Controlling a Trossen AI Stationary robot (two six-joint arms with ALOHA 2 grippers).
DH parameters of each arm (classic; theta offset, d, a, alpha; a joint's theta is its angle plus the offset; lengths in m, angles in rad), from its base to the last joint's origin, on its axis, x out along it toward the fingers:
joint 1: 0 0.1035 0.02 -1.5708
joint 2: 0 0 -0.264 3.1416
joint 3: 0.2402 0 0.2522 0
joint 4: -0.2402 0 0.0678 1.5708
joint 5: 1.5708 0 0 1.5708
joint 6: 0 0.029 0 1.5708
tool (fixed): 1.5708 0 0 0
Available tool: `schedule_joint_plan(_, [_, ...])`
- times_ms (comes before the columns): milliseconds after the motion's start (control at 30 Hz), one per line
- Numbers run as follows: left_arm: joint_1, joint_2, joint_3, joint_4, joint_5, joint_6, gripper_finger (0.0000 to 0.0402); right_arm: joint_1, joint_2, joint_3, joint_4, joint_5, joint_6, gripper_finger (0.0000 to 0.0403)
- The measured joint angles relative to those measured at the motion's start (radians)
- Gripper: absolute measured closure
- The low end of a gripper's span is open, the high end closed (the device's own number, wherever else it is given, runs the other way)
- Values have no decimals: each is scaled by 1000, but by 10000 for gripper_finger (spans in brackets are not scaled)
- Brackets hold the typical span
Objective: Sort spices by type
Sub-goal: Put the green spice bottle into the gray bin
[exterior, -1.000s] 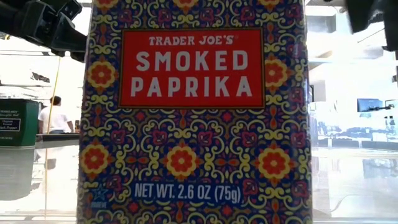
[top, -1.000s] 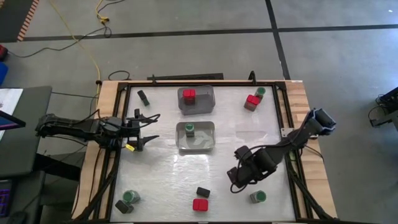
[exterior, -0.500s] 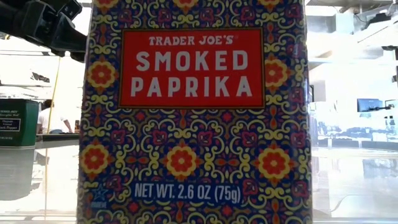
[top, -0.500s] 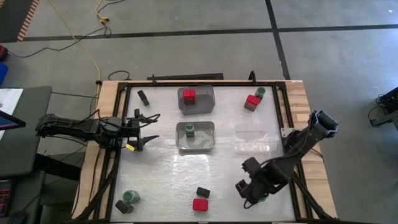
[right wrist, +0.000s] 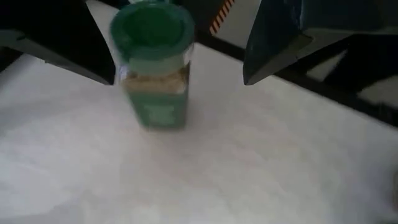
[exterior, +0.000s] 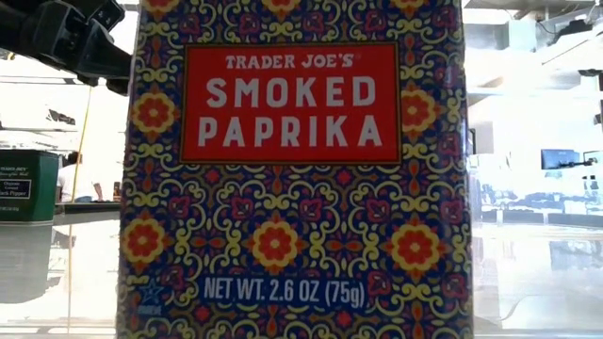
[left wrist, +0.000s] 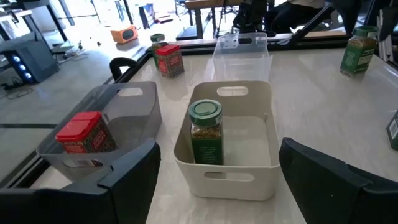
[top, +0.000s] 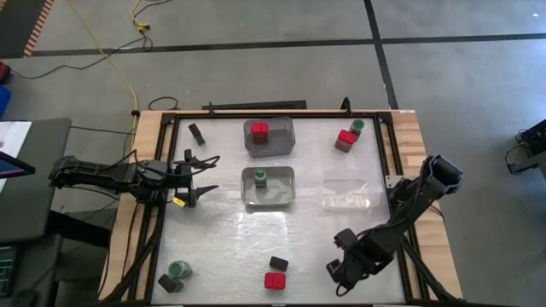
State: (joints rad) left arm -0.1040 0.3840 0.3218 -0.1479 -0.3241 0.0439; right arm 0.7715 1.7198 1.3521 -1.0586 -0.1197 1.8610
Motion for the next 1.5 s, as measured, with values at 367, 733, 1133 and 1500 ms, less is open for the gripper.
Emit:
schedule_joint_plan(367, [0, 0, 0, -22, 0, -15, 86, 23, 69, 0, 24, -63, 68, 31])
schedule_joint_plan(733, [0, 0, 0, -23, 0, -11, 86, 61, 68, 0, -12, -38, 154, 134])
schedule_joint_plan(1133, [0, 0, 0, -23, 0, -2, 86, 33, 68, 2, -41, 8, 61, 182])
schedule_joint_plan(1500, [0, 0, 0, -22, 71, -60, 86, -131, 70, 121, -150, 76, -127, 182])
